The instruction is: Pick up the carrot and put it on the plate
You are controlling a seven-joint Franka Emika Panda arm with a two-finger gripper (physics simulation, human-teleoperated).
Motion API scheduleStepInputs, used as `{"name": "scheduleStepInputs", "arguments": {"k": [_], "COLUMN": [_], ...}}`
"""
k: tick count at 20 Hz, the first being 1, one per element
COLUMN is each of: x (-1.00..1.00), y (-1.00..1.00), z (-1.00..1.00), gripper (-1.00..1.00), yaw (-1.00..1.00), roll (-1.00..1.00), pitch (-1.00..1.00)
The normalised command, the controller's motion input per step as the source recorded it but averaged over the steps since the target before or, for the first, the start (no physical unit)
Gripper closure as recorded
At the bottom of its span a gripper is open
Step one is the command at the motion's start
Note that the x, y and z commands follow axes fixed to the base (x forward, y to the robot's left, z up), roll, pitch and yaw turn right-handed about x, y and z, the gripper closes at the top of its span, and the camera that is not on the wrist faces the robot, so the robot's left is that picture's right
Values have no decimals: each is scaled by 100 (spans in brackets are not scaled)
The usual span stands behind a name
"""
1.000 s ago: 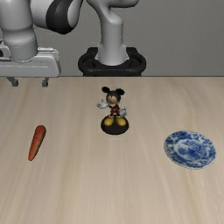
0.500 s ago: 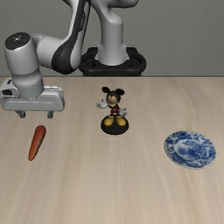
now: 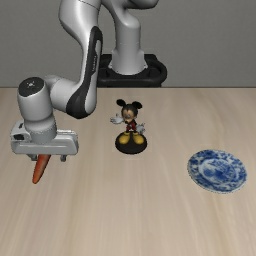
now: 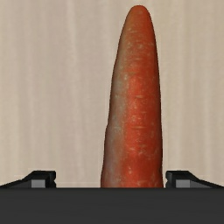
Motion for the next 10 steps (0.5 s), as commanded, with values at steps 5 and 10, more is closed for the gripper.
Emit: {"name": "scheduleStepInputs", "arguments": {"k": [5,10], "x": [0,0], "y": [0,0], "z": [0,40], "gripper": [100,100], "yaw": [0,0], "roll": [0,0], "pitch": [0,0]}}
